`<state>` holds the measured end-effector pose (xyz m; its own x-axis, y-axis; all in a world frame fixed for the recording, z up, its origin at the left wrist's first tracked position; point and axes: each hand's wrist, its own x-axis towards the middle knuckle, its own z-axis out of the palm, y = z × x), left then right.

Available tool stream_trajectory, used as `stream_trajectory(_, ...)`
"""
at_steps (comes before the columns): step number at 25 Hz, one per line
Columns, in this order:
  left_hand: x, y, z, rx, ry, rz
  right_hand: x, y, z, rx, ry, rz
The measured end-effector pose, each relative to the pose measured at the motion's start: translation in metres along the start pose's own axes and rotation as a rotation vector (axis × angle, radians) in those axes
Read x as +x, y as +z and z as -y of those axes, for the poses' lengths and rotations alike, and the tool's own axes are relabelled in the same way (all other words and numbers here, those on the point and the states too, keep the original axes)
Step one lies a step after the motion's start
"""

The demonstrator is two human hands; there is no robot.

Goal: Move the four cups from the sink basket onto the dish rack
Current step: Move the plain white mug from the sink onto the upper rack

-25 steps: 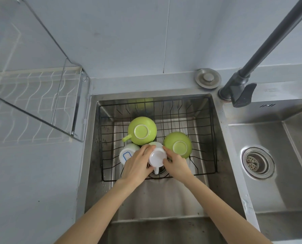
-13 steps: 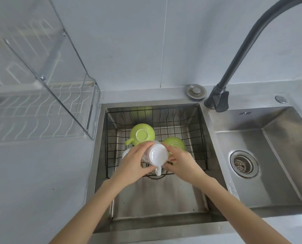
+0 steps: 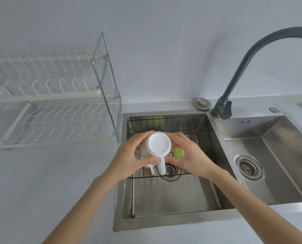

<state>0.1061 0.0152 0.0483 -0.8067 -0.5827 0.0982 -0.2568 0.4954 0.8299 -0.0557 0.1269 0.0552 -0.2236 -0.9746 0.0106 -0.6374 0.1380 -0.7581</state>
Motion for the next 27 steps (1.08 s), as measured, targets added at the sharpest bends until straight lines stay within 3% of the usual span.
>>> stream_trajectory(14, -0.057, -0.166, -0.013, 0.073, 0.13, -0.022, 0.034, 0.045, 0.155, 0.151, -0.181, -0.098)
stream_trajectory(27, 0.001, -0.269, -0.029, 0.141, 0.194, -0.145, 0.123, 0.008, 0.256, -0.292, -0.241, -0.157)
